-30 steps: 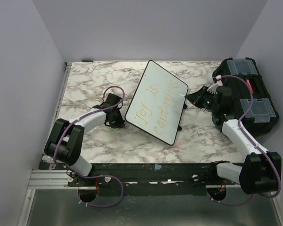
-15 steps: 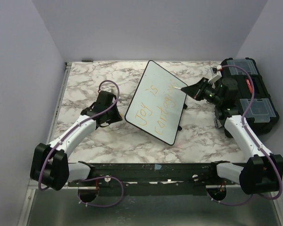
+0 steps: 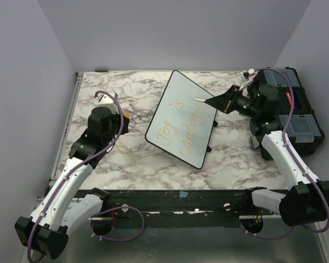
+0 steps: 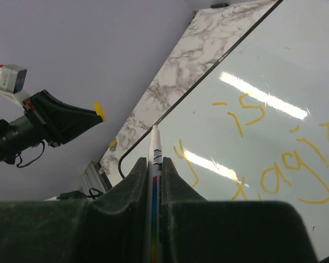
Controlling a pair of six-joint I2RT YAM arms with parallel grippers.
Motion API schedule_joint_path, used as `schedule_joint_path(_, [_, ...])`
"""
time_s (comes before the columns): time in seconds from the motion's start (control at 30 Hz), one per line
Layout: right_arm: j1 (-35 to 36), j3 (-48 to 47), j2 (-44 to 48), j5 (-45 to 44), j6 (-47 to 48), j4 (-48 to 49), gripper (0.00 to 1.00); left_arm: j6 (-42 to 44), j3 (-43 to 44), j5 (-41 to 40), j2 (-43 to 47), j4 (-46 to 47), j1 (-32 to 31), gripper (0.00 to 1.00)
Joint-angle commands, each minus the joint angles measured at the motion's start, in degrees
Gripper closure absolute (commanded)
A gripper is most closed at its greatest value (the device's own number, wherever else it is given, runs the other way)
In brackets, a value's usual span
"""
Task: Write a sentence on the whiteboard
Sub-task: Insert the whiteboard marker without the cap into the pen cap.
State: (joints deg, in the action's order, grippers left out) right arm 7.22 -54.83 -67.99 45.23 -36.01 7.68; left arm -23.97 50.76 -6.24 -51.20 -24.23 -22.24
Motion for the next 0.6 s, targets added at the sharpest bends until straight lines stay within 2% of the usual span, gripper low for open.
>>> schedule_joint_path(0.0, [1.1, -2.9, -0.7, 2.6, -0.3, 0.6, 0.99, 9.6, 0.3, 4.1, 4.8, 6.8, -0.1, 1.00])
schedule_joint_path(0.1, [1.9, -4.4, -0.7, 3.7, 0.0, -0.6, 0.99, 14.7, -0.6, 13.9, 8.3, 10.7, -0.1, 1.00])
schedule_joint_path(0.23, [3.1, -7.0, -0.1, 5.0, 0.4, -2.5, 0.99, 18.7, 3.0, 21.9, 9.7, 8.9, 0.0, 1.00])
schedule_joint_path(0.27, [4.0, -9.7, 0.1, 5.5, 0.9, -4.7, 0.99, 22.6, 6.0, 27.8, 9.0, 6.6, -0.1, 1.00])
schedule_joint_path(0.43, [4.8, -13.0, 0.2, 7.2, 2.4, -7.6, 0.99, 31.1, 10.6, 39.6, 6.2, 2.4, -0.1, 1.00])
schedule_joint_path(0.57, [5.2, -15.5, -0.1, 8.9, 5.0, -11.7, 0.99, 36.6, 16.4, 44.9, 2.0, -3.0, -0.1, 1.00])
